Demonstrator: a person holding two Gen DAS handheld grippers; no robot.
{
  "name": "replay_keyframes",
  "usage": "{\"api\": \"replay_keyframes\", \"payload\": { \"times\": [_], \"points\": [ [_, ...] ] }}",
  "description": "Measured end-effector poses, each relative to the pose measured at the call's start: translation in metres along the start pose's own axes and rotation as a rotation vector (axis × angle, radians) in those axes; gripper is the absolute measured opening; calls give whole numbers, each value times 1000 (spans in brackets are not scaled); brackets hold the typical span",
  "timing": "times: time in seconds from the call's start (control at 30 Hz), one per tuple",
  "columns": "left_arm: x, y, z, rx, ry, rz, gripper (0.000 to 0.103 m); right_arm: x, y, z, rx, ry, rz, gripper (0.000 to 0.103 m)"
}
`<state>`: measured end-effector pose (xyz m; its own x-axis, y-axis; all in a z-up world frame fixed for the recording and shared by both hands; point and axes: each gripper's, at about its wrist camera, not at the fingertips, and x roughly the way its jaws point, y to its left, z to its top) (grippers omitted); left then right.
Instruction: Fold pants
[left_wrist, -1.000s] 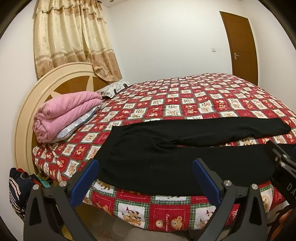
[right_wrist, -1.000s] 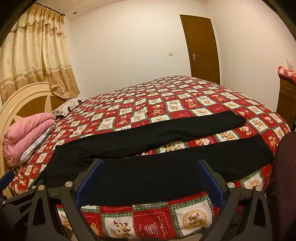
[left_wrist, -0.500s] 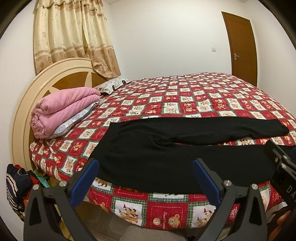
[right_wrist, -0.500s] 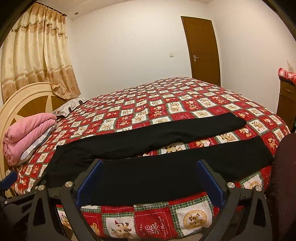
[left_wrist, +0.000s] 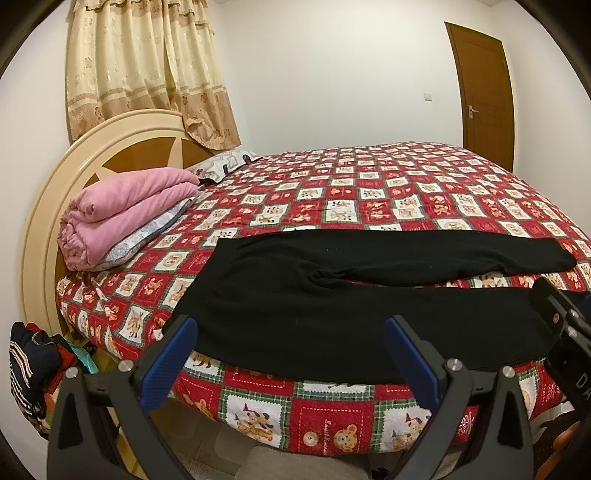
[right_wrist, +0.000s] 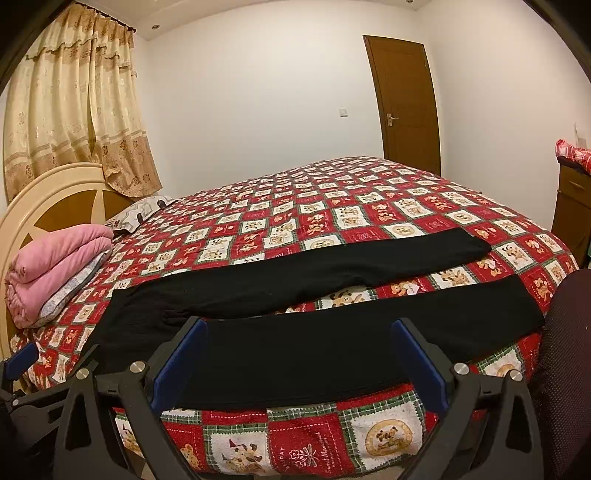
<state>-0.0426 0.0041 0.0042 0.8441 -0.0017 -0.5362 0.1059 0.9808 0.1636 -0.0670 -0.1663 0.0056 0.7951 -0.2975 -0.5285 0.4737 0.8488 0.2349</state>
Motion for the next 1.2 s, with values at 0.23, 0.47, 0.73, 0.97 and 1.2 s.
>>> {"api": "replay_keyframes", "payload": {
  "times": [0.23, 0.47, 0.73, 0.97, 1.2],
  "points": [
    [0, 0, 0, 1, 0, 0, 103, 0, -1, 0, -7, 2, -5, 100],
    [0, 0, 0, 0, 1, 0, 103, 0, 0, 0, -6, 3, -4, 100],
    [5, -4, -7, 13, 19, -7, 103, 4, -1, 0, -23, 15, -33, 100],
    [13, -5, -7, 14, 51, -14, 103, 15, -3, -4, -32, 50, -64, 100],
    [28, -9, -7, 25, 95, -21, 103, 27, -9, -8, -32, 82, -85, 100]
  ]
}}
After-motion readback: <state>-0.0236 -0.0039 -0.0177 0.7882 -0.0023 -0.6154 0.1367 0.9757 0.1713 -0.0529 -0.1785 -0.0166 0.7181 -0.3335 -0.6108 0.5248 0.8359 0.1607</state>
